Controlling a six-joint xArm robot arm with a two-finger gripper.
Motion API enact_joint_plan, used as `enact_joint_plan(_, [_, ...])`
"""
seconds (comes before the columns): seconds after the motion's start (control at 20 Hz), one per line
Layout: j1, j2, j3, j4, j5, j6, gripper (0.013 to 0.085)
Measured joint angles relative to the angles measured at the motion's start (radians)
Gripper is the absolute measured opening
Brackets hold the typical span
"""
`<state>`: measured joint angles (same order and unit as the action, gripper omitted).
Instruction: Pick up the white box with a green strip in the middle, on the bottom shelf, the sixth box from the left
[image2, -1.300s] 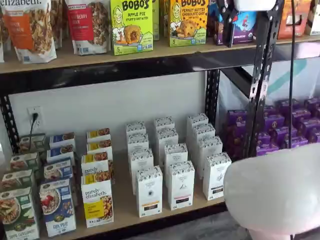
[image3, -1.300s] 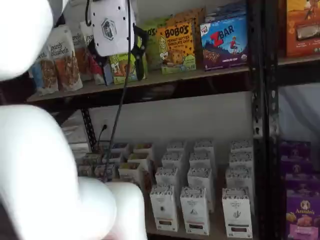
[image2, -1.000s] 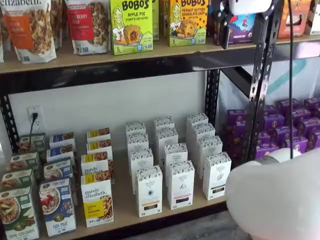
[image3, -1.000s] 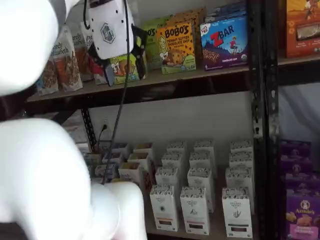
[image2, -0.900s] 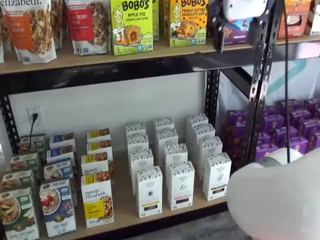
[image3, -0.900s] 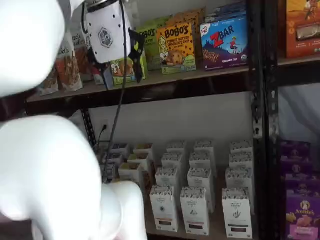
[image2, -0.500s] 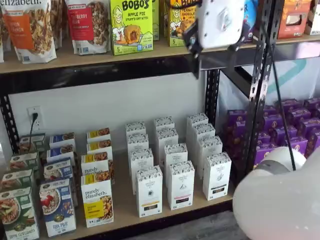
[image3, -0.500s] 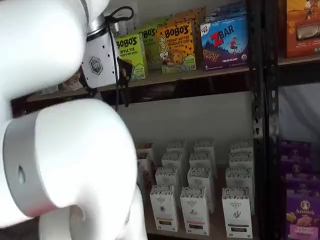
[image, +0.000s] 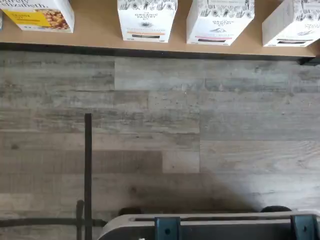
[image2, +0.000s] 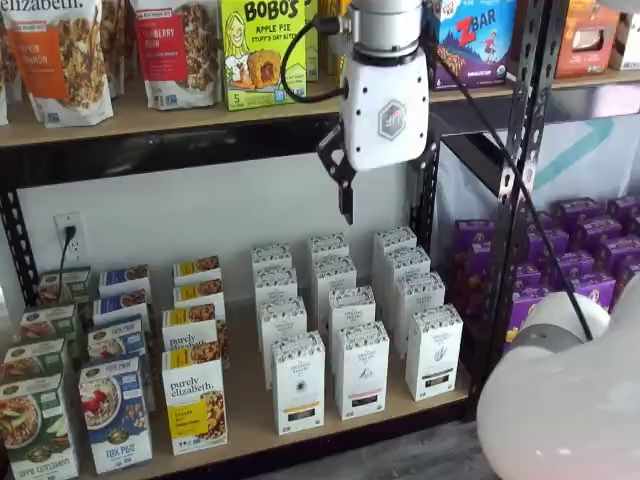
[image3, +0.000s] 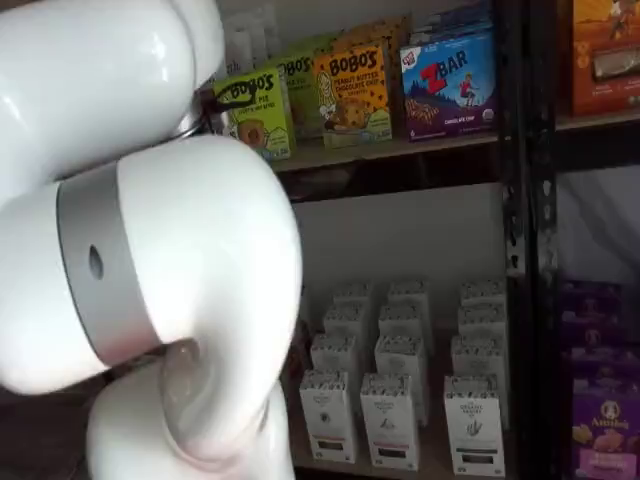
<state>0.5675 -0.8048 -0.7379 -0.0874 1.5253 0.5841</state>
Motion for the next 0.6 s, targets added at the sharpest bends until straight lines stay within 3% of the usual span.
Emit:
enact_joint_plan(0.25, [-0.029, 0.015, 0.05, -0.003, -0.056, -0.022, 0.085])
enact_joint_plan(0.6, [-0.124, 0.014, 0.148, -0.003, -0.161, -0.107, 0.085])
